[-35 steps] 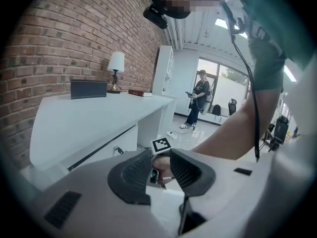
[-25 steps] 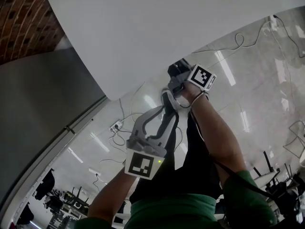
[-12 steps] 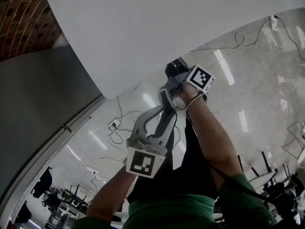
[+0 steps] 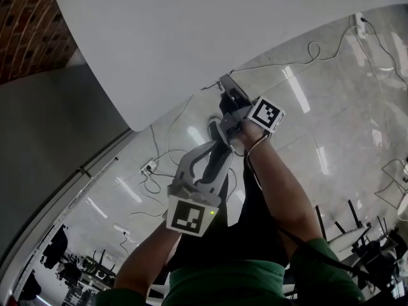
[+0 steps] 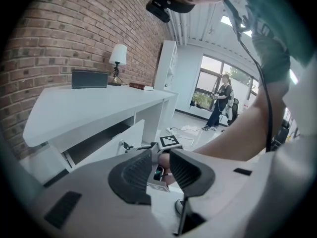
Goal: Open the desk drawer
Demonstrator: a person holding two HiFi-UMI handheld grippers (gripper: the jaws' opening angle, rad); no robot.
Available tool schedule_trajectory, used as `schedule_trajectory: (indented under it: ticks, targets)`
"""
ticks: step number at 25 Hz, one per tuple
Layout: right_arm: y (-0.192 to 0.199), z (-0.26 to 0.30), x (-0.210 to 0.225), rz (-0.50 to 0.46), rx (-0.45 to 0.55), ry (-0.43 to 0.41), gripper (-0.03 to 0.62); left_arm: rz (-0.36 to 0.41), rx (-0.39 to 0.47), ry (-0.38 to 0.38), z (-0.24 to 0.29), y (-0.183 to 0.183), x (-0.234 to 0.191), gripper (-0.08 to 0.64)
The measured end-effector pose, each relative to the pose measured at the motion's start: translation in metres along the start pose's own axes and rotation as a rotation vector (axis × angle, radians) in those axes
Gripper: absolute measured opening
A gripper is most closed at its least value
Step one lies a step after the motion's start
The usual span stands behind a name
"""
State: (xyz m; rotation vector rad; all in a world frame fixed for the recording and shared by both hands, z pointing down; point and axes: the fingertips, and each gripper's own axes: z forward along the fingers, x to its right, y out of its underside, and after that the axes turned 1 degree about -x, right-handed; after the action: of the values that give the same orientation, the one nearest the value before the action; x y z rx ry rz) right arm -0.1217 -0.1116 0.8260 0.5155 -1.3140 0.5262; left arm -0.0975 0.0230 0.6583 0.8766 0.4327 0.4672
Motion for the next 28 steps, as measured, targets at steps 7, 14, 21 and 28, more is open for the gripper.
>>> schedule_trajectory:
  ticks: [7, 14, 21, 28]
  targets:
    - [0.006, -0.034, 0.008, -0.015, -0.014, 0.009, 0.017, 0.011, 0.002, 0.025, 0.01, -0.005, 0.017, 0.107]
    - [0.01, -0.055, 0.009, -0.05, -0.03, 0.009, 0.015, 0.013, -0.004, 0.047, 0.02, -0.005, 0.031, 0.106]
    - [0.011, -0.073, 0.011, -0.063, -0.036, 0.009, 0.017, 0.023, 0.001, 0.057, 0.023, -0.011, 0.04, 0.107]
    - [0.012, -0.068, 0.008, -0.086, -0.051, -0.009, 0.026, 0.022, -0.003, 0.053, 0.02, -0.007, 0.037, 0.106]
